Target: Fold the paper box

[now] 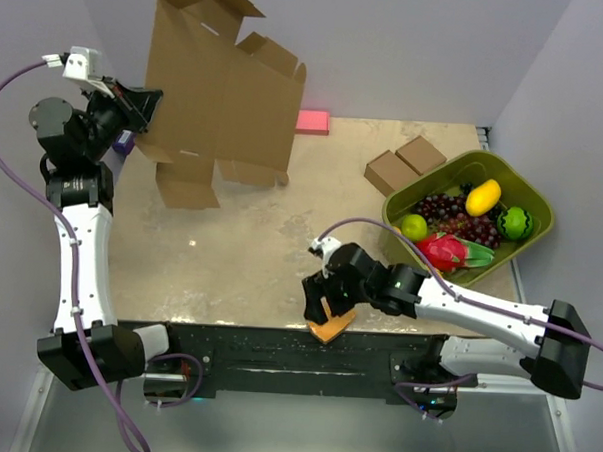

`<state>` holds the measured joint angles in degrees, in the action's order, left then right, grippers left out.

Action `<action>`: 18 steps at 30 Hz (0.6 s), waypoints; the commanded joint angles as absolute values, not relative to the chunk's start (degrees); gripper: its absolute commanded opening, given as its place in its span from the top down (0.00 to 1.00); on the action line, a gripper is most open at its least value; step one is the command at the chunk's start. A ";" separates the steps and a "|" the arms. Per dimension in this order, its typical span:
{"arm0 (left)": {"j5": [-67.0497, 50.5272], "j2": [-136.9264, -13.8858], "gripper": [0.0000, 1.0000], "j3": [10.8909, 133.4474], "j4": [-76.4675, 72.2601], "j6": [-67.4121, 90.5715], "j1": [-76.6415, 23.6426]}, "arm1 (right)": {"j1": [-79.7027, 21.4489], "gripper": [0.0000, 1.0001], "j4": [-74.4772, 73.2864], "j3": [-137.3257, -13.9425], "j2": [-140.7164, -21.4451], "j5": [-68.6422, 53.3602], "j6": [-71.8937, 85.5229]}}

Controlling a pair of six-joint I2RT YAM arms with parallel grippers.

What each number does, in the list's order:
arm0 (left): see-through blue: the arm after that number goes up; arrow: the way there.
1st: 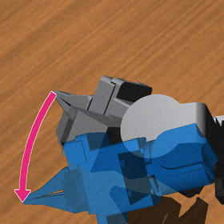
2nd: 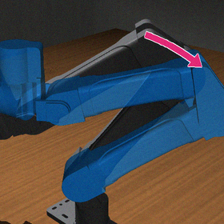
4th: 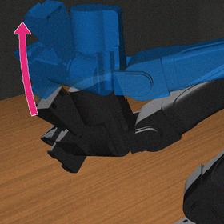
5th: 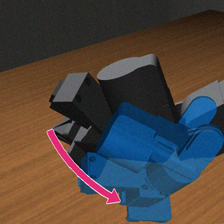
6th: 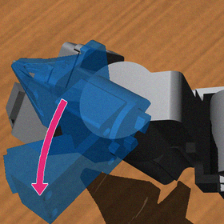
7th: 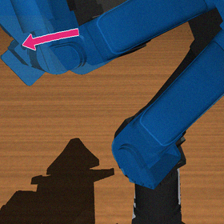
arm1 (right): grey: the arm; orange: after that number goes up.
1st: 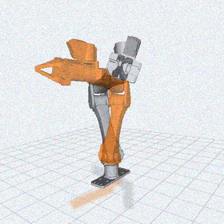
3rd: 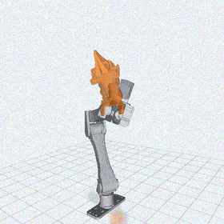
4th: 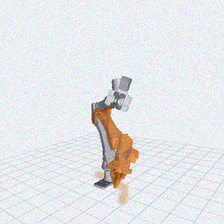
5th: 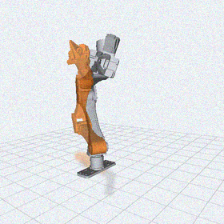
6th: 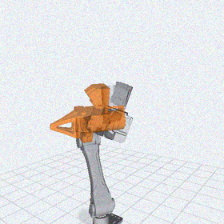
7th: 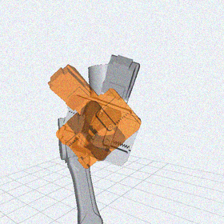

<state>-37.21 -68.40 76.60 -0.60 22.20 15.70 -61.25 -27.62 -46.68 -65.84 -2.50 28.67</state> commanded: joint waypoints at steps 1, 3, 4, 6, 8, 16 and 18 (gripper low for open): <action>-34.36 -68.81 1.00 82.70 -2.11 24.26 16.08 | -65.47 0.26 -26.55 -42.10 -64.95 -16.50 38.48; -34.37 -69.17 1.00 83.93 -1.59 24.43 16.08 | -67.40 0.26 -26.54 -41.84 -66.09 -17.05 39.46; -34.28 -69.43 1.00 84.37 -0.80 24.00 16.08 | -68.11 0.26 -26.80 -42.01 -66.70 -17.40 39.98; -34.19 -69.52 1.00 84.99 -0.35 23.73 16.08 | -69.86 0.26 -27.95 -42.45 -68.02 -17.66 40.43; -34.19 -69.52 1.00 84.90 -0.18 23.56 16.00 | -70.49 0.25 -28.12 -41.58 -68.55 -17.32 40.96; -35.16 -69.26 1.00 85.34 -0.09 24.08 15.91 | -70.40 0.19 -24.53 -39.81 -76.54 -8.01 41.49; -35.24 -69.43 1.00 85.78 -0.09 24.17 16.00 | -70.31 0.19 -23.99 -41.65 -80.66 -3.81 40.96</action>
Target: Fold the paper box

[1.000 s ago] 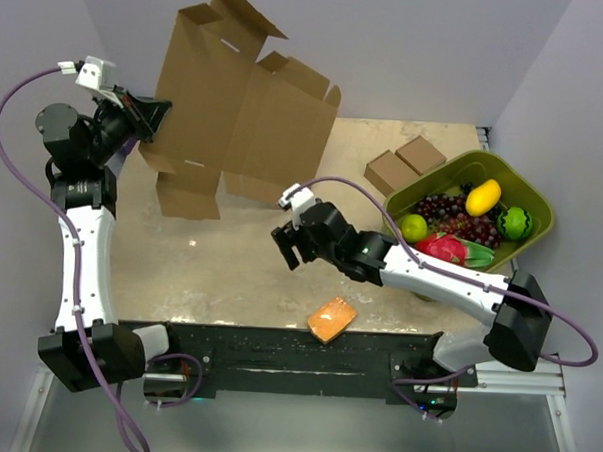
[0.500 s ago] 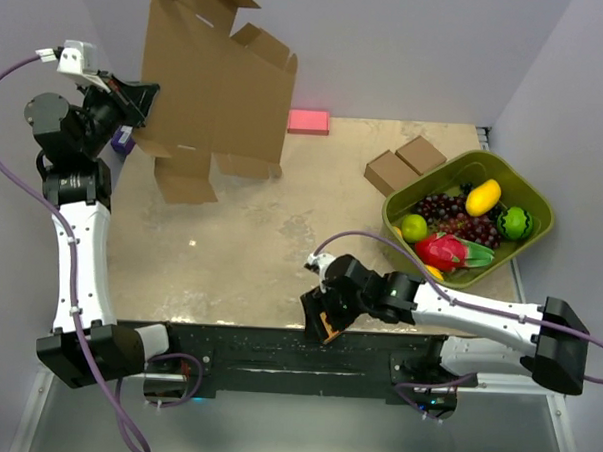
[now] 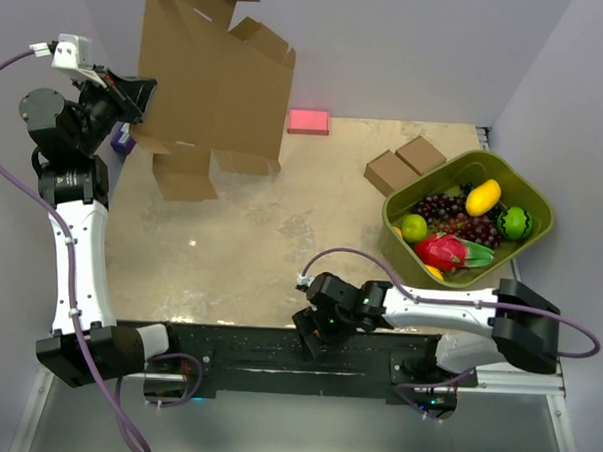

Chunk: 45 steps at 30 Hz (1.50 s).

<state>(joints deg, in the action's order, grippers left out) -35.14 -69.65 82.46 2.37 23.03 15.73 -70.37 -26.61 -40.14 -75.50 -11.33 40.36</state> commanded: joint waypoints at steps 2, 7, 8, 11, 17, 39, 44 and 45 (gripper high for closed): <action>-35.42 -69.61 1.00 86.13 -0.09 24.43 15.91 | -70.05 0.19 -24.95 -44.72 -82.87 -0.19 40.08; -36.47 -69.52 1.00 87.36 1.65 24.70 16.00 | -65.93 0.19 -24.43 -48.16 -86.56 7.37 37.19; -36.82 -69.61 1.00 87.62 2.02 24.61 16.08 | -63.74 0.20 -23.74 -48.43 -86.66 7.56 36.66; -37.88 -69.43 1.00 88.59 2.64 24.52 16.00 | -58.56 0.20 -19.71 -48.25 -87.36 7.39 34.02; -39.29 -68.47 1.00 88.42 2.55 25.31 16.00 | -52.39 0.21 -15.47 -54.66 -96.47 6.94 28.31; -69.41 -76.02 1.00 100.89 -22.75 55.69 16.00 | -46.49 0.06 -29.43 -76.19 -72.70 8.44 14.51; -72.33 -76.03 1.00 102.66 -21.09 54.32 16.00 | -46.49 0.04 -32.96 -84.89 -63.92 4.23 11.78; -73.20 -75.59 1.00 102.13 -21.18 54.23 16.00 | -46.49 0.04 -32.78 -86.29 -62.77 4.22 10.12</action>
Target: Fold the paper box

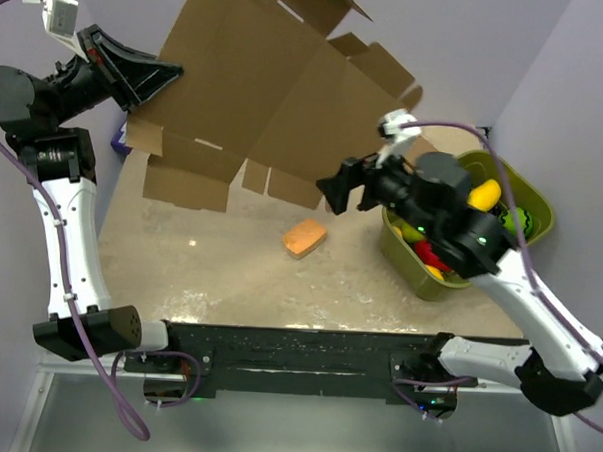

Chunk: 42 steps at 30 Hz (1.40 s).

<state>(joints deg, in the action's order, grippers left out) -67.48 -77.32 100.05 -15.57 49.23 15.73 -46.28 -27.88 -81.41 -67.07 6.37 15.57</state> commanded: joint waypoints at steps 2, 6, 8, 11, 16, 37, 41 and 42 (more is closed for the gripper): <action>-73.91 -74.36 1.00 100.03 -21.44 53.70 16.00 | -46.49 0.04 -30.51 -86.66 -60.66 5.18 8.62; -74.88 -71.20 1.00 95.28 -22.32 53.17 16.00 | -46.49 0.04 -24.11 -88.06 -57.40 12.99 2.12; -75.06 -69.61 1.00 92.47 -22.85 53.00 16.00 | -46.49 0.04 -21.37 -88.42 -57.22 14.41 -1.64; -75.06 -68.47 1.00 89.74 -22.50 52.48 16.00 | -46.49 0.05 -18.64 -90.61 -57.57 13.45 -5.43; -75.15 -65.93 1.00 84.83 -21.62 50.72 15.91 | -46.50 0.05 -14.85 -92.45 -59.75 11.96 -11.33; -75.76 -63.37 1.00 80.77 -15.47 43.86 14.15 | -46.58 0.04 -17.66 -118.99 -86.38 18.28 -28.74; -76.29 -63.37 1.00 81.47 -15.47 43.77 13.97 | -46.49 0.08 -19.07 -123.22 -90.26 18.02 -31.11; -76.38 -63.28 1.00 81.74 -15.47 43.77 13.89 | -46.49 0.14 -18.55 -123.05 -90.52 18.10 -31.55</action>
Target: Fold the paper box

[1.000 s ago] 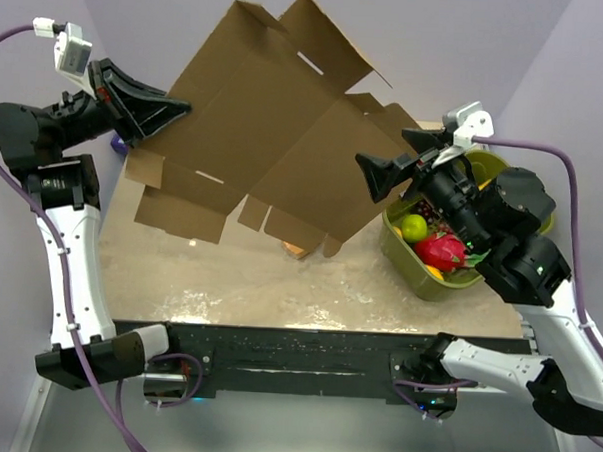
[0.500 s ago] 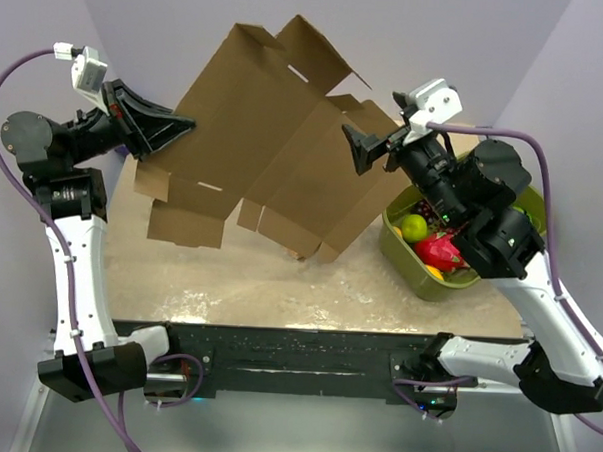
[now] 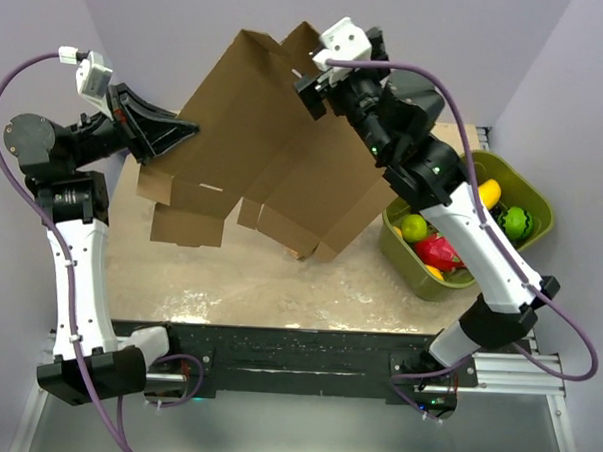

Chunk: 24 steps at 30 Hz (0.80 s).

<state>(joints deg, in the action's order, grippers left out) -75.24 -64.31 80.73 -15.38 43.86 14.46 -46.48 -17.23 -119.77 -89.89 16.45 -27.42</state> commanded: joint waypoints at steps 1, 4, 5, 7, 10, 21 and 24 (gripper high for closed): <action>-76.38 -63.28 1.00 81.91 -15.38 43.68 13.80 | -46.49 0.17 -18.46 -122.79 -90.61 17.32 -31.81; -76.20 -63.81 1.00 83.31 -15.12 43.68 13.80 | -46.49 0.31 -18.46 -121.21 -89.48 13.47 -32.61; -75.85 -64.24 1.00 84.02 -15.12 43.86 13.89 | -46.49 0.34 -18.46 -120.51 -89.12 12.66 -32.61; -75.50 -65.74 1.00 87.26 -15.12 44.73 13.89 | -46.58 0.56 -18.28 -119.89 -88.51 12.04 -32.52; -74.88 -68.20 1.00 92.80 -16.16 47.10 13.89 | -46.58 0.71 -19.77 -120.93 -88.15 9.41 -31.38; -72.69 -75.22 1.00 104.93 -24.52 58.09 14.24 | -46.58 0.96 -22.76 -120.76 -86.22 0.63 -20.58; -71.46 -77.42 1.00 108.71 -24.79 59.76 14.59 | -46.67 0.98 -23.81 -120.67 -85.70 0.09 -15.57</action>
